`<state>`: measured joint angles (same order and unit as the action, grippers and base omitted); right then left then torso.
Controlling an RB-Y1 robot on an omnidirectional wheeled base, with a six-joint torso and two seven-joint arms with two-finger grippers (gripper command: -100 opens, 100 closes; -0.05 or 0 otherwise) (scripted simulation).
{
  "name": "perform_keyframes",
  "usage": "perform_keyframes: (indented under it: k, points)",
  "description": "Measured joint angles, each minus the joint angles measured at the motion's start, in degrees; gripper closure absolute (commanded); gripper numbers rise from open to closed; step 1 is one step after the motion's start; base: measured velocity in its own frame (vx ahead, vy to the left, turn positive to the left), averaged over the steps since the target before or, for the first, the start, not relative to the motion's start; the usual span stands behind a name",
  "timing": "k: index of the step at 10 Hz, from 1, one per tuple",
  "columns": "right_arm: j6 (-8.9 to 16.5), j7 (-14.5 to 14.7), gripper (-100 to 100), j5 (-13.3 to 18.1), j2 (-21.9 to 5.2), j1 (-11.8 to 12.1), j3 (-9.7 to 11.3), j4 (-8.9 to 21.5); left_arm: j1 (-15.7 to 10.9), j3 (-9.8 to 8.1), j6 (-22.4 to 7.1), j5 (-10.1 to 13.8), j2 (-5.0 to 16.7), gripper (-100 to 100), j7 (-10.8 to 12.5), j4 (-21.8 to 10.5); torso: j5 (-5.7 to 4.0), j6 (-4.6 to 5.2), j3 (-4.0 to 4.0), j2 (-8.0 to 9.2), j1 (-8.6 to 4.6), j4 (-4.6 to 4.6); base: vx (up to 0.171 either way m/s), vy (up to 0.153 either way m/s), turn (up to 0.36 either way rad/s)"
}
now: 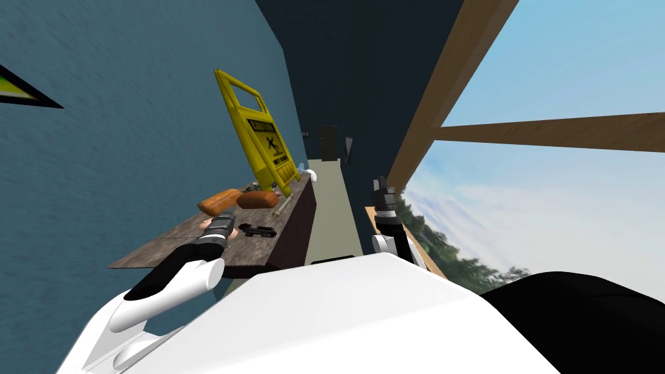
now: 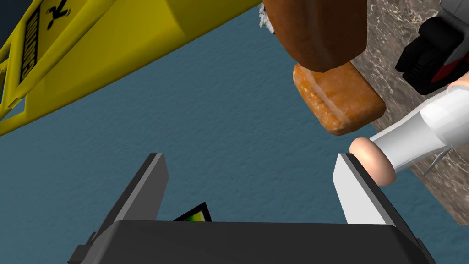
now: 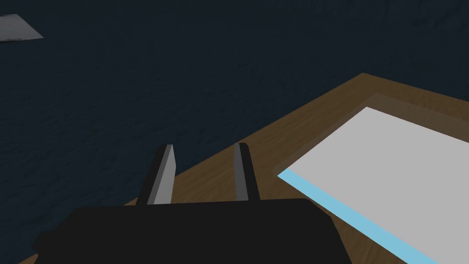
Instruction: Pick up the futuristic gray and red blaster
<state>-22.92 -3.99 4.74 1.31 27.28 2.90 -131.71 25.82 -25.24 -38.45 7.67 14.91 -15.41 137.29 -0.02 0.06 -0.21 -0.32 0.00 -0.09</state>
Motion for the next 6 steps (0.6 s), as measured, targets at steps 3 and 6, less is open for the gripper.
perform_keyframes:
  k: [3, 6]
  points:
    - [0.0, 0.0, 0, 0.0, 0.0, 0.0, 0.0, 0.0, 0.2, -1.77, -4.6, 1.0, 0.3, -100, -1.4, -0.1, 0.00, 0.00, -0.01, -0.02, 0.04, 0.00, 0.068, -0.056, 0.036]
    - [0.0, 0.0, 0, 0.0, 0.0, 0.0, 0.0, 0.0, 0.8, -3.56, -9.2, 2.0, 0.4, -100, -2.7, 0.2, 0.01, 0.00, -0.01, -0.01, 0.09, 0.00, 0.070, -0.043, 0.033]
